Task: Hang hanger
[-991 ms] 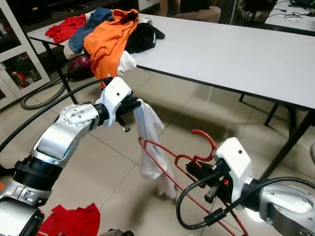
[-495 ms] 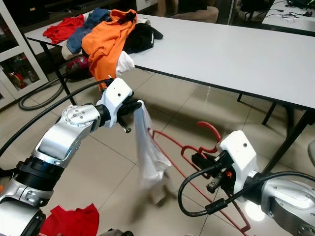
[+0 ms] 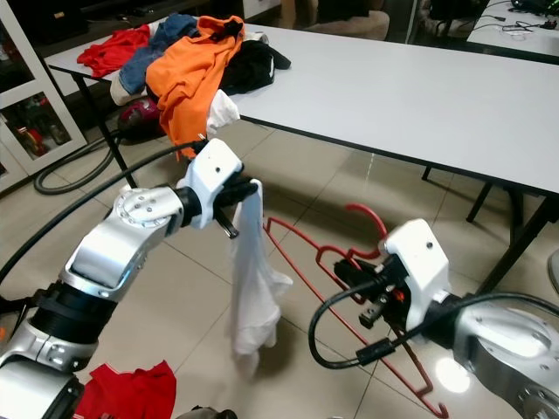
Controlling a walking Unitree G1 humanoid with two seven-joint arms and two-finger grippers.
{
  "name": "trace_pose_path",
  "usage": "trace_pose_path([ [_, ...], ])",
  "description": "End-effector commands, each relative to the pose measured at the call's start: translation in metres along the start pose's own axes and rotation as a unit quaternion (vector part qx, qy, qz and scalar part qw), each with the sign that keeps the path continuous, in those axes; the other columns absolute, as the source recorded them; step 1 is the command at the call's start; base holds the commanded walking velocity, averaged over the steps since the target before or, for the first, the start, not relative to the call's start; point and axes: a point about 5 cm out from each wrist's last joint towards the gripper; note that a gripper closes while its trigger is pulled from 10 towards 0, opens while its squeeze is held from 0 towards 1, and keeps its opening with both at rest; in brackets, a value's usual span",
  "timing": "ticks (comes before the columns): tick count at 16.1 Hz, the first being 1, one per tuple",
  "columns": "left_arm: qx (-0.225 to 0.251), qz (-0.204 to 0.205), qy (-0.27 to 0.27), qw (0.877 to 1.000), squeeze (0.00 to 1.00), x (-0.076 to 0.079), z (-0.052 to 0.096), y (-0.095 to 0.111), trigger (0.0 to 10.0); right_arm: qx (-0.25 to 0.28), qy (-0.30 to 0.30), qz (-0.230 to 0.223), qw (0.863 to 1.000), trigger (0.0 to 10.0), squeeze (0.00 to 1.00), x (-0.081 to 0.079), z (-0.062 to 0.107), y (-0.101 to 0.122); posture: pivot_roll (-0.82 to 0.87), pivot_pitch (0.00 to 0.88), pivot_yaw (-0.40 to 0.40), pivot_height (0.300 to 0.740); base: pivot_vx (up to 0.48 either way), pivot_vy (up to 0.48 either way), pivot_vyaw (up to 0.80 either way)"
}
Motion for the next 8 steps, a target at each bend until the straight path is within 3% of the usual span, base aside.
trace_pose_path([
  [1,0.01,-0.003,-0.003,1.0,0.0,0.002,0.003,0.006,10.0,-0.002,-0.005,0.0,1.0,10.0,0.0,0.002,-0.002,0.0,-0.24,0.0,0.095,0.74,0.0,0.0,0.0],
  [8,-0.022,0.001,0.051,0.998,0.0,-0.015,-0.001,-0.004,10.0,-0.007,-0.006,0.0,1.0,10.0,0.0,-0.002,0.001,0.0,-0.25,0.002,0.105,0.74,0.0,0.0,0.0],
])
Point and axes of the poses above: a point about 5 cm out from each wrist's last joint towards the gripper, its own z axis pointing back from the gripper into the wrist, its own y axis along the axis of the wrist's last joint, x = y × z, and after that the axes turned 1 degree about z, right-handed
